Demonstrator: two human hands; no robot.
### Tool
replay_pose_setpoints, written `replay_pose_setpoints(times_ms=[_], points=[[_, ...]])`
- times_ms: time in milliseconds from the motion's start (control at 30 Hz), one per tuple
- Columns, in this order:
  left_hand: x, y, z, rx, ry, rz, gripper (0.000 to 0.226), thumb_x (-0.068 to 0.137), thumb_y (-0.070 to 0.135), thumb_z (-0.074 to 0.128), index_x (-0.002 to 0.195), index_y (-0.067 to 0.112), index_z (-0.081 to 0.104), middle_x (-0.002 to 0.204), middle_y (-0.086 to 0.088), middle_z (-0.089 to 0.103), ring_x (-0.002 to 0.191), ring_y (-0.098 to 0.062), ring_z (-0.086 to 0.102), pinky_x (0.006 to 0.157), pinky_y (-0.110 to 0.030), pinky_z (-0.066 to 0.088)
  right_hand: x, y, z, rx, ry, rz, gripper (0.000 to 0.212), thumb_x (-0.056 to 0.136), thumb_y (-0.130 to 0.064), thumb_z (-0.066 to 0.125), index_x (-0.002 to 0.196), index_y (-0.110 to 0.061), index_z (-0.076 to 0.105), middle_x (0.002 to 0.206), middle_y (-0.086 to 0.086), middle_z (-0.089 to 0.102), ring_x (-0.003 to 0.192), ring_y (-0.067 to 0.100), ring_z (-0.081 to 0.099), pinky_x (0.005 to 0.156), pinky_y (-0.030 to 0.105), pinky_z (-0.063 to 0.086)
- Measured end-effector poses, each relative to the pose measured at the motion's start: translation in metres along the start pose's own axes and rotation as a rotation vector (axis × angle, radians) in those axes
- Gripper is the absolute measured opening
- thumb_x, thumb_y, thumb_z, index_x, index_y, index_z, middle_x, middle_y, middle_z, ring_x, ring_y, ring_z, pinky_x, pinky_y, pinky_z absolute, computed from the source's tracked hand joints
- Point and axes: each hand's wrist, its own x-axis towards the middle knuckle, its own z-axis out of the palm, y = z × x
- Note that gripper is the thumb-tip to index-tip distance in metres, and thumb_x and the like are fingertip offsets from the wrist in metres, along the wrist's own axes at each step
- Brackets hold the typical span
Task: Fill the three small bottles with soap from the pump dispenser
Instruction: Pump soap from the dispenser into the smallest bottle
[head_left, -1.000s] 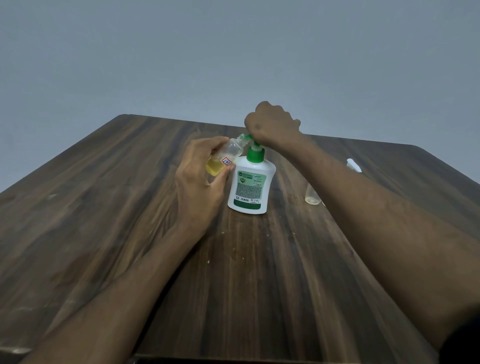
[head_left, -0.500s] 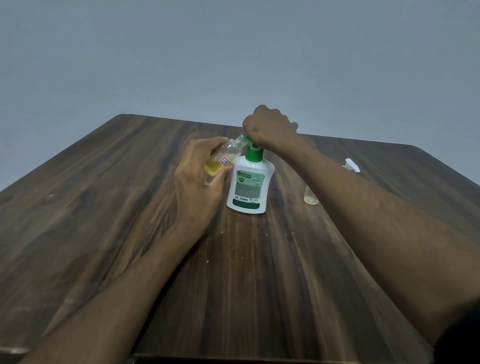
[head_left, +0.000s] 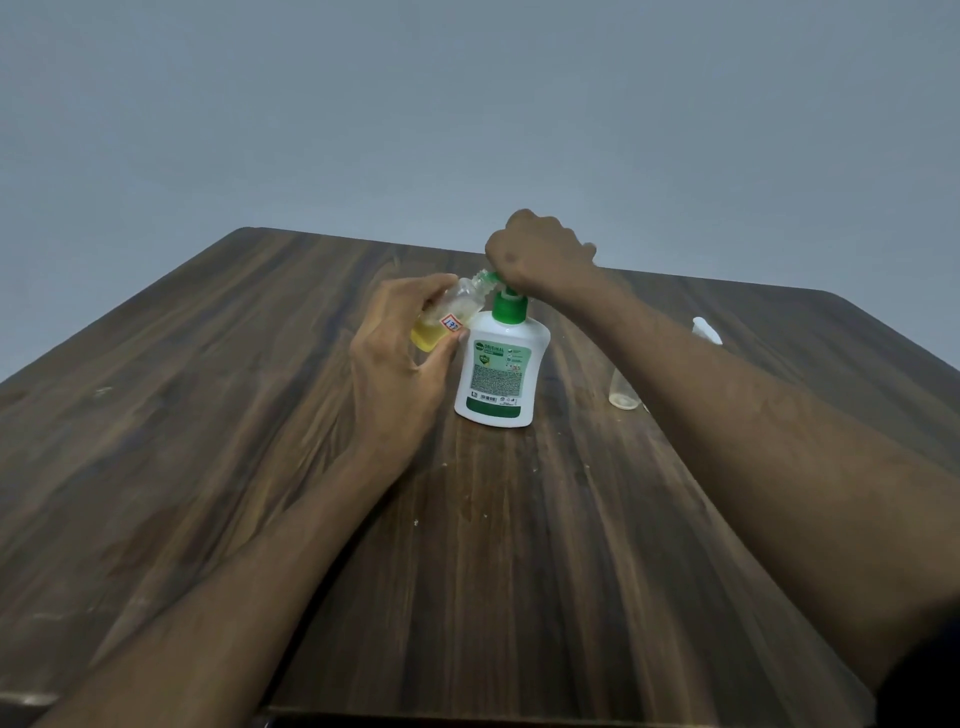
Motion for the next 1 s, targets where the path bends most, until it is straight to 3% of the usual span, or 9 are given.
replay_pose_setpoints(times_ms=[67,300,400,500,700,867,1000], points=[[-0.0006,0.0001,-0.0005,0.011,-0.003,0.007,0.041,0.087,0.0,0.084,0.125,0.007,0.073,0.12,-0.002,0.071,0.107,-0.009,0.065,0.092,-0.017,0.049,-0.0004,-0.0001,0.0013,0.02,-0.017,0.022,0.012,0.087,-0.021,0.042,0.095,-0.014,0.049,0.085,0.001,0.048,0.091,0.03,0.049,0.096,0.044,0.037],[-0.0007,0.0006,-0.0008,0.01,-0.01,0.01,0.041,0.087,0.001,0.084,0.126,0.007,0.072,0.12,-0.002,0.07,0.108,-0.011,0.065,0.092,-0.02,0.051,-0.001,0.0018,0.0005,0.047,-0.035,0.026,0.011,0.088,-0.02,0.042,0.078,-0.016,0.043,0.086,0.002,0.052,0.083,0.027,0.049,0.095,0.044,0.038],[0.0004,0.0018,-0.0011,0.008,-0.005,0.016,0.042,0.087,0.001,0.084,0.127,0.007,0.072,0.121,-0.003,0.07,0.109,-0.013,0.066,0.092,-0.02,0.05,-0.001,0.0,-0.0021,0.033,-0.002,0.013,0.009,0.088,-0.021,0.041,0.08,-0.016,0.043,0.081,0.001,0.048,0.088,0.028,0.049,0.094,0.044,0.037],[0.0005,0.0008,-0.0005,0.015,-0.011,0.012,0.042,0.086,-0.001,0.083,0.126,0.006,0.072,0.12,-0.002,0.07,0.108,-0.01,0.065,0.093,-0.016,0.049,-0.0019,0.0025,0.0006,0.067,-0.028,0.022,0.011,0.09,-0.021,0.041,0.081,-0.015,0.044,0.082,0.002,0.048,0.088,0.029,0.049,0.082,0.037,0.04],[0.0009,0.0007,-0.0011,0.01,-0.01,0.018,0.042,0.088,0.002,0.083,0.128,0.007,0.072,0.121,-0.002,0.07,0.109,-0.011,0.065,0.093,-0.018,0.05,-0.0014,0.0022,-0.0005,0.076,0.002,0.031,0.014,0.089,-0.02,0.039,0.075,-0.018,0.039,0.08,0.0,0.047,0.069,0.017,0.042,0.095,0.045,0.038],[-0.0001,0.0004,-0.0011,0.018,-0.022,0.019,0.042,0.088,0.003,0.084,0.128,0.007,0.071,0.121,-0.003,0.07,0.109,-0.011,0.065,0.092,-0.018,0.05,-0.0029,0.0004,-0.0018,0.056,0.008,0.029,0.012,0.089,-0.02,0.039,0.078,-0.017,0.041,0.08,0.0,0.046,0.085,0.027,0.049,0.095,0.045,0.039],[-0.0001,-0.0002,-0.0009,0.023,-0.021,0.015,0.042,0.087,0.001,0.083,0.127,0.007,0.072,0.12,-0.002,0.07,0.108,-0.01,0.064,0.092,-0.019,0.051,-0.0041,0.0015,-0.001,0.065,-0.036,0.039,0.015,0.09,-0.02,0.04,0.076,-0.018,0.039,0.08,0.0,0.046,0.077,0.023,0.049,0.099,0.045,0.041]])
